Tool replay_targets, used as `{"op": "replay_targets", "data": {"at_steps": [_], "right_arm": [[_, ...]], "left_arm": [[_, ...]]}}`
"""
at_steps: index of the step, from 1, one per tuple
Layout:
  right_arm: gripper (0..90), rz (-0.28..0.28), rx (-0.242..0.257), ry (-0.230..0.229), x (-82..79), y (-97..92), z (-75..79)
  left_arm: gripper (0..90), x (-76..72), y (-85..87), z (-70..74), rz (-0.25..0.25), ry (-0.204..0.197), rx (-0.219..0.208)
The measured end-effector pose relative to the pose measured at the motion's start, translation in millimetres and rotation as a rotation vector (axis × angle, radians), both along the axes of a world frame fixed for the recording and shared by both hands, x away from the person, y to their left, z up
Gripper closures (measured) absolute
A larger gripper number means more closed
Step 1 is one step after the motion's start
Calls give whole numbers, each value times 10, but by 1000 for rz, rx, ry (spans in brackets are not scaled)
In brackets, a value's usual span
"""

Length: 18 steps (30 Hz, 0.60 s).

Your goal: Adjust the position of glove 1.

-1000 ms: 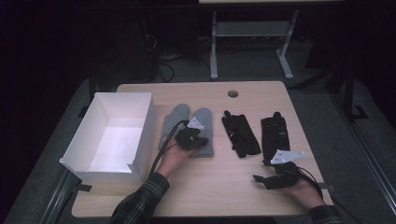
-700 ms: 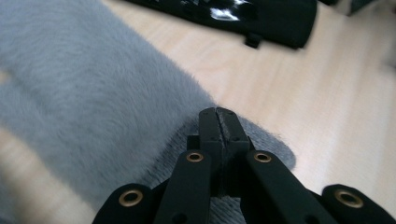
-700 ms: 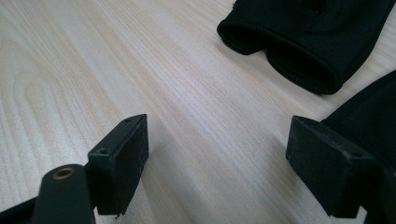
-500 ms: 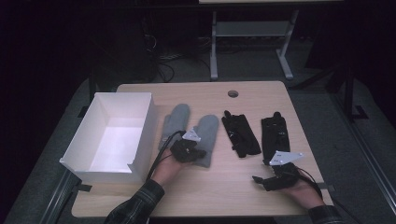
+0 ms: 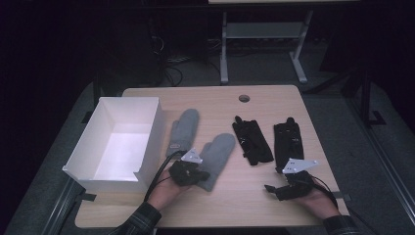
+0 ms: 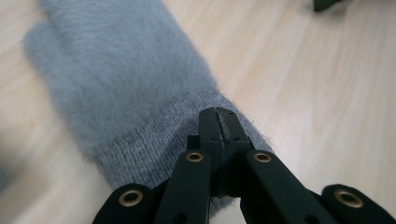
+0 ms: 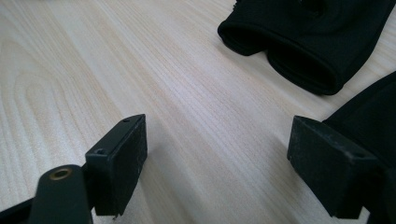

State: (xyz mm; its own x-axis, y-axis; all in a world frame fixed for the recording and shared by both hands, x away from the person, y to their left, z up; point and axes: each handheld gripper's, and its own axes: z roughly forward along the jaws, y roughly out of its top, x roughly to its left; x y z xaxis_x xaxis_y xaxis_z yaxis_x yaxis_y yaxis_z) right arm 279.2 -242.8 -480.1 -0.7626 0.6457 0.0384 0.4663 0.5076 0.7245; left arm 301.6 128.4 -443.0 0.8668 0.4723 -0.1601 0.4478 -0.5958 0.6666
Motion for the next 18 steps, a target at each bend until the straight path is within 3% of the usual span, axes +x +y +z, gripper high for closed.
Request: {"op": "replay_targets", "data": {"at_steps": [5, 9, 13, 14, 16, 18], "right_arm": [[196, 0, 0, -1, 0, 0, -1], [195, 2, -1, -5, 2, 0, -3], [193, -2, 0, -1, 1, 2, -2], [193, -2, 1, -2, 1, 2, -3], [193, -2, 1, -2, 1, 2, -3], [193, 1, -1, -6, 4, 1, -4]], "left_arm": [[899, -232, 148, 16, -4, 8, 8], [899, -301, 204, 28, 1, 12, -2], [898, -282, 208, 87, 14, -2, -21], [898, -223, 199, 141, 16, -26, -18], [898, -182, 188, 169, 18, -37, -15], [898, -31, 129, 221, 27, -65, -11]]}}
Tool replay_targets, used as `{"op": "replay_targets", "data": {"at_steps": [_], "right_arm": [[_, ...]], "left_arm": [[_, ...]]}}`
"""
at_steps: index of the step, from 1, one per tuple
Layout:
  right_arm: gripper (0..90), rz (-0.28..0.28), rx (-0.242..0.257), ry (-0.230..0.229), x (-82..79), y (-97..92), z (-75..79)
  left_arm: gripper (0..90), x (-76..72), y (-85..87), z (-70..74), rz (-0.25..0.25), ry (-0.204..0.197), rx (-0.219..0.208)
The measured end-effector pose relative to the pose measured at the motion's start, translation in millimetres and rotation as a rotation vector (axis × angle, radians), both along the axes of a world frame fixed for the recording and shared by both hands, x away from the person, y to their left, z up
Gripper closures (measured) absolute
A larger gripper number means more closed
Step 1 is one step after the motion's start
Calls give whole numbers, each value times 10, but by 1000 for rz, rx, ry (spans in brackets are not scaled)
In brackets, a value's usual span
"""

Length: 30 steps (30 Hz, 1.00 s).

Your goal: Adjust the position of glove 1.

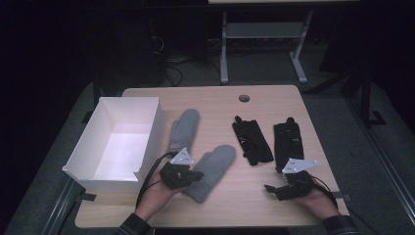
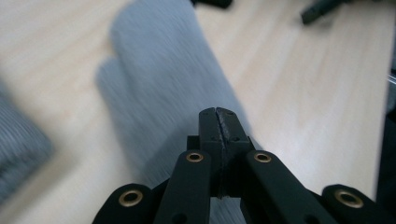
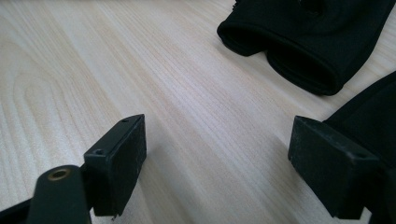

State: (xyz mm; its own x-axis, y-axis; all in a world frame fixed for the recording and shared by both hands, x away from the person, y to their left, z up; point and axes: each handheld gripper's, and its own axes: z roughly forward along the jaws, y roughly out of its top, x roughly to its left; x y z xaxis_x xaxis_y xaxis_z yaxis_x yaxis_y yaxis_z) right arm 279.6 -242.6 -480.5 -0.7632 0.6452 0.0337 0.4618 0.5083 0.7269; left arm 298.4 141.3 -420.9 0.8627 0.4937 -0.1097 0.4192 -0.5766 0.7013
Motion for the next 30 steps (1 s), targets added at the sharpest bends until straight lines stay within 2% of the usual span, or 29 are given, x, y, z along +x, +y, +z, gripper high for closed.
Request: {"op": "replay_targets", "data": {"at_steps": [1, 4, 5, 7, 8, 9, 10, 12, 14, 15, 19, 22, 25, 27, 30], "right_arm": [[193, -3, 0, 4, -1, 3, 2], [192, -1, -1, 2, 3, 4, 2], [192, 0, -1, 2, 4, 5, 1], [192, -1, 1, 0, 3, 3, 0], [192, -3, 2, 3, 1, 4, 0], [192, -2, 2, 3, 0, 3, 0], [192, -2, 3, 3, 0, 1, -1], [192, -1, 5, 4, -2, -2, -2], [192, 3, 4, -2, 1, -6, -4], [192, -1, 5, 3, -1, -3, -2], [191, -2, 3, 4, -1, 0, -1], [191, -3, 3, 4, 0, 2, 0], [190, -3, 3, 4, 0, 2, -1], [191, -3, 3, 4, 0, 2, -1], [191, -2, 3, 4, 1, 2, -1]], "left_arm": [[899, 0, 0, 0, 0, 0, 0], [898, 191, -101, 0, 12, -1, -8], [898, 308, -162, -16, 5, -3, 6], [898, 426, -242, -58, 10, -4, 22], [898, 481, -274, -76, 2, -11, 47], [898, 481, -274, -76, 2, -11, 47], [898, 552, -348, -125, -2, 0, 59], [899, 587, -417, -171, -14, 4, 70], [898, 597, -452, -198, -19, 9, 76], [899, 604, -479, -225, -41, 21, 95], [899, 562, -529, -239, -60, 26, 91], [899, 465, -637, -235, -104, 29, 90], [899, 400, -727, -240, -122, 26, 81], [899, 377, -764, -237, -142, 22, 90], [899, 346, -799, -230, -149, 29, 74]]}}
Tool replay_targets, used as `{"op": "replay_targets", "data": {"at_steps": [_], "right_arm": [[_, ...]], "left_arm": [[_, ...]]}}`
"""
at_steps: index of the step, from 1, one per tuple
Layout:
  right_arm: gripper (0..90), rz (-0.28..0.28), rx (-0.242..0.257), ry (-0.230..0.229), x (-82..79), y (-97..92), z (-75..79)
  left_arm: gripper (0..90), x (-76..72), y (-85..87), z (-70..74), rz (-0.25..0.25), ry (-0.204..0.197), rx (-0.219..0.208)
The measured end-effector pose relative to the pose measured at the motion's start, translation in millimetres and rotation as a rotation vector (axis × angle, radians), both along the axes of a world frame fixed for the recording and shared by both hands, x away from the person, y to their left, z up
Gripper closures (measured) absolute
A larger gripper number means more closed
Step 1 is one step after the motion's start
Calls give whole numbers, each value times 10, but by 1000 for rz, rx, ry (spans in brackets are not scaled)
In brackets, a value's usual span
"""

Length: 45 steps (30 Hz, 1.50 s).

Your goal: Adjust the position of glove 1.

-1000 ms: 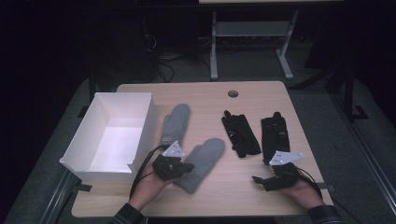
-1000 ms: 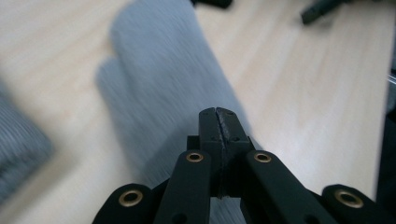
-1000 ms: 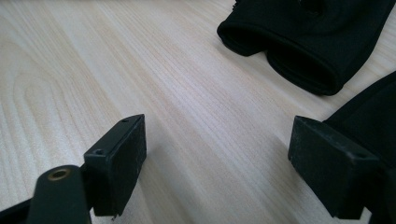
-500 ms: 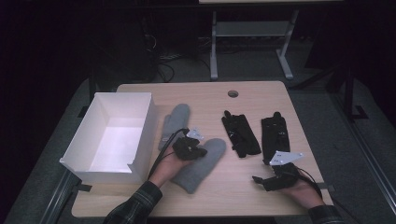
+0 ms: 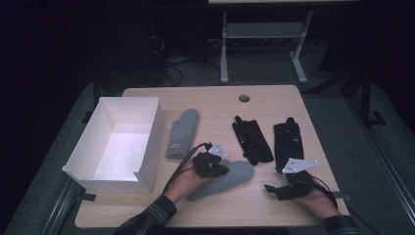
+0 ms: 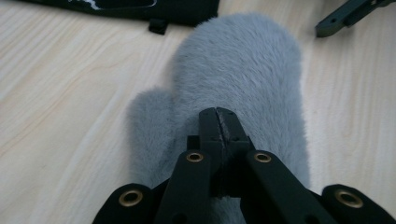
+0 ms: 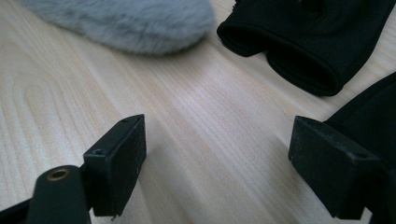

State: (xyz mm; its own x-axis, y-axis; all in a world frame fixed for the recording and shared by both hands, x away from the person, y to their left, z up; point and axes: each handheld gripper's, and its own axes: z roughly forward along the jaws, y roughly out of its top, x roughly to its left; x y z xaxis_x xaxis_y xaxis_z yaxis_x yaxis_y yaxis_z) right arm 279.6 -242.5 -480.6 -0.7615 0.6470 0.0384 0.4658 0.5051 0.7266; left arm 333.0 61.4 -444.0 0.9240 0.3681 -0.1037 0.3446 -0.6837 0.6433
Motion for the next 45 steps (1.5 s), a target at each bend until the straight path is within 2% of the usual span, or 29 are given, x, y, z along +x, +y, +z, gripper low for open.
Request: {"op": "replay_targets", "data": {"at_steps": [4, 5, 9, 10, 11, 12, 14, 16, 17, 19, 21, 24, 25, 28, 31, 35, 39, 41, 44, 45], "right_arm": [[191, 1, 1, 0, 0, -1, 0], [191, 1, 1, 0, 0, -1, 0], [191, 0, 1, 1, -1, -1, 0], [191, 0, 1, 1, -2, -2, 0], [191, 0, 1, 1, -2, -2, 0], [191, 0, 0, 1, -2, -3, 1], [190, 1, 0, 1, -2, -3, 1], [191, 1, 0, 0, 2, -1, 0], [191, 0, -1, -1, 2, -1, 0], [190, 0, -2, 0, 2, 0, 1], [190, -1, -2, 0, 1, 1, 1], [190, -1, -1, 0, 1, 0, 1], [190, -1, -1, 1, 1, -1, 1], [190, -1, -1, 1, 1, -2, 0], [190, -2, -1, 2, -1, -4, 2], [190, -2, -1, 2, -1, -4, 2], [190, 0, -1, 1, 1, -5, 1], [190, 0, -1, 1, 2, -5, 1], [190, 0, -2, 2, 1, -5, 2], [190, 0, -2, 1, 1, -6, 1]], "left_arm": [[899, -15, 21, 59, -7, -11, -14], [899, -28, 75, 120, 12, -12, -39], [898, -44, 318, 208, 44, -51, -12], [899, -54, 440, 214, 82, -44, -20], [899, -54, 440, 214, 82, -44, -20], [899, -57, 562, 209, 116, -36, -27], [899, -76, 683, 175, 161, -21, -27], [898, -99, 750, 112, 181, -4, -5], [898, -108, 769, 80, 184, -2, 23], [899, -121, 795, 40, 186, 18, 20], [898, -146, 789, 38, 195, 27, 1], [899, -182, 763, 44, 179, 33, 0], [898, -196, 739, 40, 182, 46, -20], [898, -221, 679, 36, 163, 65, -31], [898, -245, 620, 17, 139, 68, -16], [899, -283, 548, 9, 130, 92, -37], [898, -343, 445, 6, 103, 102, -43], [898, -358, 403, 6, 83, 94, -31], [898, -355, 382, 15, 77, 82, -27], [898, -352, 385, 20, 86, 81, -39]]}}
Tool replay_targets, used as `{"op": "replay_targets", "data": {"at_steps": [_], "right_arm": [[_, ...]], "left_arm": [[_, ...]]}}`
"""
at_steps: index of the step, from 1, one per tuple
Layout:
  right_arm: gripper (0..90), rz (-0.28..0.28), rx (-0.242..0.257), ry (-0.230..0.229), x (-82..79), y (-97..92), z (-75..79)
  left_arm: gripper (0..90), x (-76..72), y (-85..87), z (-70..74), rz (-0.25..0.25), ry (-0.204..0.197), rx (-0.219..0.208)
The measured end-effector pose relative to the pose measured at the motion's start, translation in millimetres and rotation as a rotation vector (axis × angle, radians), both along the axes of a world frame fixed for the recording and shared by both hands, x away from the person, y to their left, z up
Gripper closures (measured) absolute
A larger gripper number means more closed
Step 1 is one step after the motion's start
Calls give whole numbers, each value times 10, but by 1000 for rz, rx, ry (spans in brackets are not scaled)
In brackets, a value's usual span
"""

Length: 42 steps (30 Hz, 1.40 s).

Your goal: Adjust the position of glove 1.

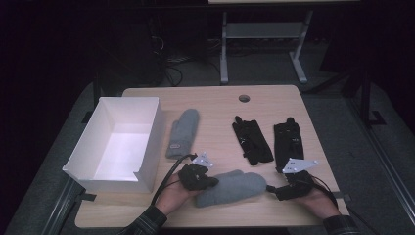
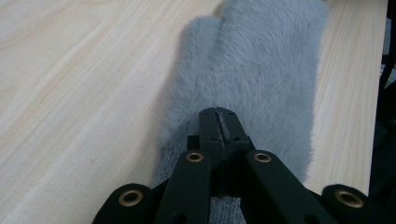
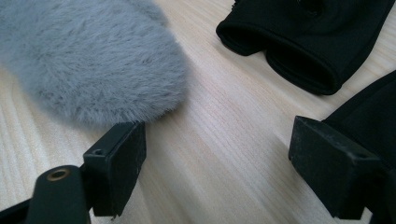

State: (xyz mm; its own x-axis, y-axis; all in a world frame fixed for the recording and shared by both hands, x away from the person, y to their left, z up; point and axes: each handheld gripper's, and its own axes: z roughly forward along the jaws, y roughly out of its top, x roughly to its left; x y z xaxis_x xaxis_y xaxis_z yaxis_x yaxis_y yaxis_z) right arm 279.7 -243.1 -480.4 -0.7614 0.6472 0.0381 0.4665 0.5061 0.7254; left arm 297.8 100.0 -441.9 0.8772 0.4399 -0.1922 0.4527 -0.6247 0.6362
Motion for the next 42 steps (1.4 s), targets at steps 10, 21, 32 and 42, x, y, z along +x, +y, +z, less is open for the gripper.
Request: {"op": "replay_targets", "data": {"at_steps": [10, 21, 32, 42], "right_arm": [[190, 5, 1, -2, 0, -8, -3], [188, 7, 6, -3, -1, -10, -7], [187, 14, 4, -8, 1, -17, -8], [187, 17, 4, -8, 0, -20, -8]], "left_arm": [[816, 256, 134, 200, 120, -99, -15], [682, 793, 237, 249, 337, -218, 60], [897, 1351, 332, 245, 495, -228, 141], [896, 1677, 464, 25, 594, -162, 197]]}}
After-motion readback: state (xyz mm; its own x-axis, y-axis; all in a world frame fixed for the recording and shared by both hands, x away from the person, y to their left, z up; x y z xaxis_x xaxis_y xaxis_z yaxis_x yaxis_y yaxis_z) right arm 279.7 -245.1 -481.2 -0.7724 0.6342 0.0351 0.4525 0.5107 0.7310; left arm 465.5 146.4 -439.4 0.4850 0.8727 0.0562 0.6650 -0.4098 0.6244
